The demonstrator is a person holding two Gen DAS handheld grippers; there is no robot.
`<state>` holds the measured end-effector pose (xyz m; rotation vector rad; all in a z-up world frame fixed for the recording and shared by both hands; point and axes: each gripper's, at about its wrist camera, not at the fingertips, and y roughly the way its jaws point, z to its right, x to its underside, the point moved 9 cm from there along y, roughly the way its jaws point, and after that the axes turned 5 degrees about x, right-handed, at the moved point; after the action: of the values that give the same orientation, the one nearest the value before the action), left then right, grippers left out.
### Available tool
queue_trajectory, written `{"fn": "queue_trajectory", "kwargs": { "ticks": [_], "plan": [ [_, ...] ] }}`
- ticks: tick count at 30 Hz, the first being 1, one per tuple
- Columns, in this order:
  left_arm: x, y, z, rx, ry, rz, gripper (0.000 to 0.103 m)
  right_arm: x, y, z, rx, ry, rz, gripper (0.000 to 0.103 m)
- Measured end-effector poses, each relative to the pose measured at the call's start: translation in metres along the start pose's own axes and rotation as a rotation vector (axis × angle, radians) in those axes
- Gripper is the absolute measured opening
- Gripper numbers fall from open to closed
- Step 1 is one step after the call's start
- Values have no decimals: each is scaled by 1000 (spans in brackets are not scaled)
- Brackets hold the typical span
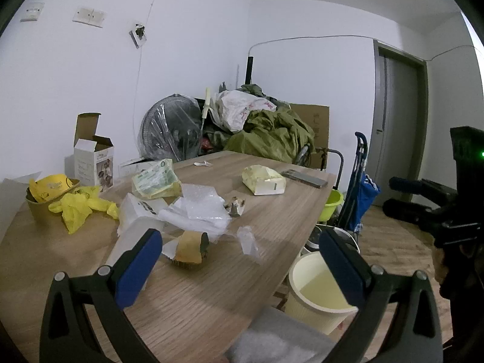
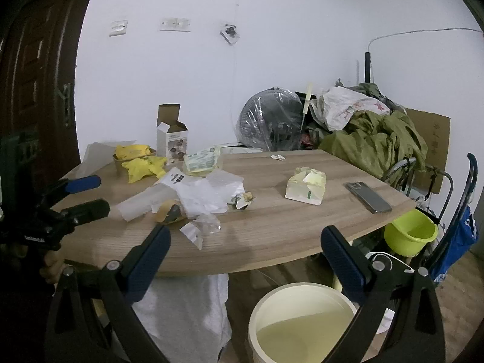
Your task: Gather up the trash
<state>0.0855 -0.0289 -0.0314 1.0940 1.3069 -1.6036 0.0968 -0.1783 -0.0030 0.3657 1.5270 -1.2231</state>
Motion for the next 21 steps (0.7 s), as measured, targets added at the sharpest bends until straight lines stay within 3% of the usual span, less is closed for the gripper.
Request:
{"fn": "queue_trajectory", "kwargs": {
  "ticks": [21],
  "plan": [
    [-9, 0, -13, -24, 3, 12, 103, -2, 21, 0, -37, -1, -25, 99]
  ]
}}
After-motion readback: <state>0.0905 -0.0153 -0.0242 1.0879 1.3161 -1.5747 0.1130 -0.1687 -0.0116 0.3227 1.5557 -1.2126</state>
